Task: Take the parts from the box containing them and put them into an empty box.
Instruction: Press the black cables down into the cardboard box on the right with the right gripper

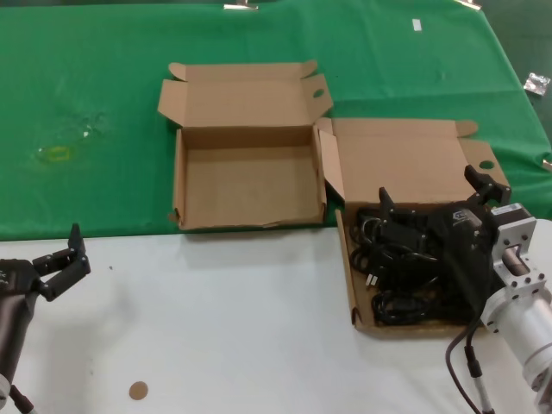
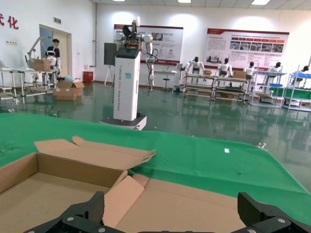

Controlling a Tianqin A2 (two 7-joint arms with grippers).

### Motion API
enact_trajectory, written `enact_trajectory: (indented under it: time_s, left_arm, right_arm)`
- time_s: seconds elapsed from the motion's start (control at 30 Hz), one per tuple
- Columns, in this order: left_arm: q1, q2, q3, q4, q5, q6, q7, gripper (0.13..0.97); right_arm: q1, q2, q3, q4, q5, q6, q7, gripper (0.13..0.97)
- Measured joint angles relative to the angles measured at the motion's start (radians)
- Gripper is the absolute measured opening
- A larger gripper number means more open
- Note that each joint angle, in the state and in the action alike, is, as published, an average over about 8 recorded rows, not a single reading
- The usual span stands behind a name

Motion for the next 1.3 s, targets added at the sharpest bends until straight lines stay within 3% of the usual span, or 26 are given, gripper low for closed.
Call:
enact_trajectory:
  time_s: [1.03, 1.3]
  left_arm:
    - [0.0, 0.0, 0.0, 0.0, 0.0, 0.0, 0.0, 0.94]
    - [0.0, 0.0, 0.0, 0.0, 0.0, 0.0, 0.0, 0.842]
  right_arm:
    - [-0.001, -0.007, 0.007, 0.001, -0.001, -0.007, -0.006, 0.966]
    - [-0.008, -0.017, 0.021, 0.013, -0.003, -0.031, -0.023, 0.966]
